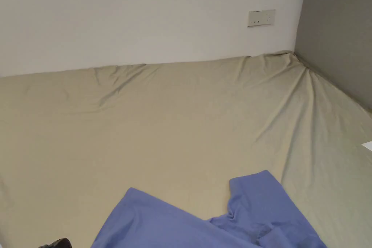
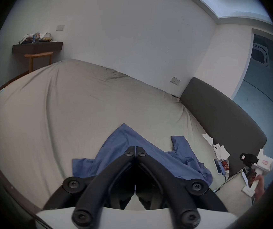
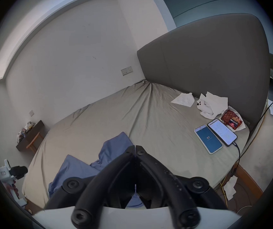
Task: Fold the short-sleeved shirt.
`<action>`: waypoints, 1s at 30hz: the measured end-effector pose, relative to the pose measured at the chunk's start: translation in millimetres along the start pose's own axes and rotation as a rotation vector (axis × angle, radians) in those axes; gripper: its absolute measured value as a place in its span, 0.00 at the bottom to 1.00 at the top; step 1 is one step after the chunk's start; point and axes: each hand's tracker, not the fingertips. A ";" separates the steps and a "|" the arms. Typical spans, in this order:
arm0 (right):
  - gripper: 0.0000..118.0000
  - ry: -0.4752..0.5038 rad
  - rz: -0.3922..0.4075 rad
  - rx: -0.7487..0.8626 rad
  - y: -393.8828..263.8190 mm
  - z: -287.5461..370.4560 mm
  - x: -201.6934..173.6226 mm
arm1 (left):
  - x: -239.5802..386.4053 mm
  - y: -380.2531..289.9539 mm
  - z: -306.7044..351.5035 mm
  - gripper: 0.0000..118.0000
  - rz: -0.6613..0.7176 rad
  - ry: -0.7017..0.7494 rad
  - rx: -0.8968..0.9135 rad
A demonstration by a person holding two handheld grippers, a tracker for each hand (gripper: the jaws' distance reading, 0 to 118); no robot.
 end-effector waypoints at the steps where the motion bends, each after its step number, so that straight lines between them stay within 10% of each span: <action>1: 0.00 -0.003 0.008 0.001 0.1 -1.9 -2.0 | -0.7 5.6 -14.9 0.00 0.003 -0.017 -0.016; 6: 0.00 -0.026 0.024 -0.005 1.0 -7.2 -6.7 | -21.1 46.7 -115.2 0.01 0.021 -0.061 -0.113; 7: 0.00 -0.023 0.021 -0.010 0.6 -9.1 -7.5 | -22.7 53.8 -142.7 0.18 0.014 -0.058 -0.148; 8: 0.00 -0.024 0.015 -0.016 -0.2 -9.7 -7.1 | -24.2 59.0 -168.2 0.70 -0.027 -0.047 -0.199; 9: 0.00 -0.028 0.017 -0.028 -1.6 -11.7 -8.1 | -24.5 61.1 -198.8 1.00 -0.054 -0.024 -0.251; 19: 0.00 -0.078 0.039 -0.126 -2.2 -29.5 -10.3 | -16.8 40.9 -359.3 0.89 -0.229 0.159 -0.438; 25: 0.00 -0.072 0.053 -0.175 -14.4 -36.9 -15.6 | -10.1 10.9 -350.6 0.56 -0.365 0.168 -0.444; 28: 0.00 -0.058 0.057 -0.186 -15.5 -42.0 -17.4 | -12.4 10.4 -336.4 0.11 -0.323 0.113 -0.463; 30: 0.00 -0.038 0.055 -0.185 -15.7 -48.7 -18.1 | -12.9 10.6 -328.1 0.03 -0.239 0.032 -0.506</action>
